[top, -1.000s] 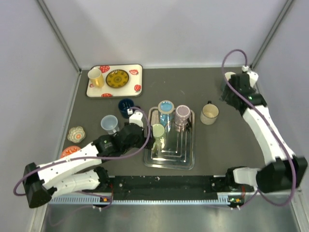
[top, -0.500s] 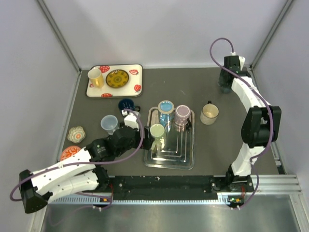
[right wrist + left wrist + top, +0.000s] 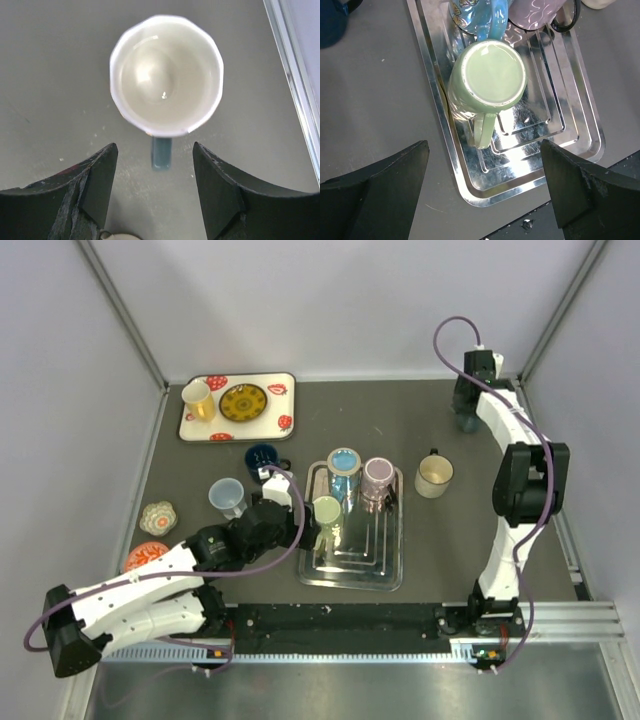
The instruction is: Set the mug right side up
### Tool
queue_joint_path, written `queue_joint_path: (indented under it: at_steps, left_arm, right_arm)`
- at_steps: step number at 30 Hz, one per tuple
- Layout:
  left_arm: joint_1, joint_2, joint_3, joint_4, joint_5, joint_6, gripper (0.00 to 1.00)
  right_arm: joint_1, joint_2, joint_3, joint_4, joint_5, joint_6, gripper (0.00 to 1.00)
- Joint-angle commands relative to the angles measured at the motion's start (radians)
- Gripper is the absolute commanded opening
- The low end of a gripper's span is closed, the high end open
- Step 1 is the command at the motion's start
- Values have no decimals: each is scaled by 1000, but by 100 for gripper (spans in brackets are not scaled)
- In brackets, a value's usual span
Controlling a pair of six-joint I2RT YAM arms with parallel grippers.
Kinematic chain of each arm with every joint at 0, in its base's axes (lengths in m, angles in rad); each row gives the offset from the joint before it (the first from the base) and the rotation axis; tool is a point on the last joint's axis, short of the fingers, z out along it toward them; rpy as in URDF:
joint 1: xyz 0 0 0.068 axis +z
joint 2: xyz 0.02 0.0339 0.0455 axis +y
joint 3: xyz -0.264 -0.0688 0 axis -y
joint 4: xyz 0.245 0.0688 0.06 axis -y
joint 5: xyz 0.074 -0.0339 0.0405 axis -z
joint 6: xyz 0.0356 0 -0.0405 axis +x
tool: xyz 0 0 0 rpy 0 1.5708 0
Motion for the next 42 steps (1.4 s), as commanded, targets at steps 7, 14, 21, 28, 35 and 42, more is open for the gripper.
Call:
queue_joint_path:
  at_steps: [7,14,21,28,35,42]
  left_arm:
    - [-2,14,12,38,-22,13,98]
    - [-2,37,18,55,-17,22,98]
    - [-2,68,15,81,14,17,98]
    - [-2,71,15,87,23,19,98]
    - [-2,85,13,96,32,17,98]
    - [-2,83,9,96,27,14,98]
  right_arm:
    - [-7,100,161,-15,12,1,61]
    - [-10,125,180,-28,7,14,59]
    - [-12,110,122,-30,-7,43,62]
    - [-13,82,79,-7,-22,60,67]
    - [-13,88,69,-2,-25,64,66]
    - [-19,114,105,-9,-27,61,60]
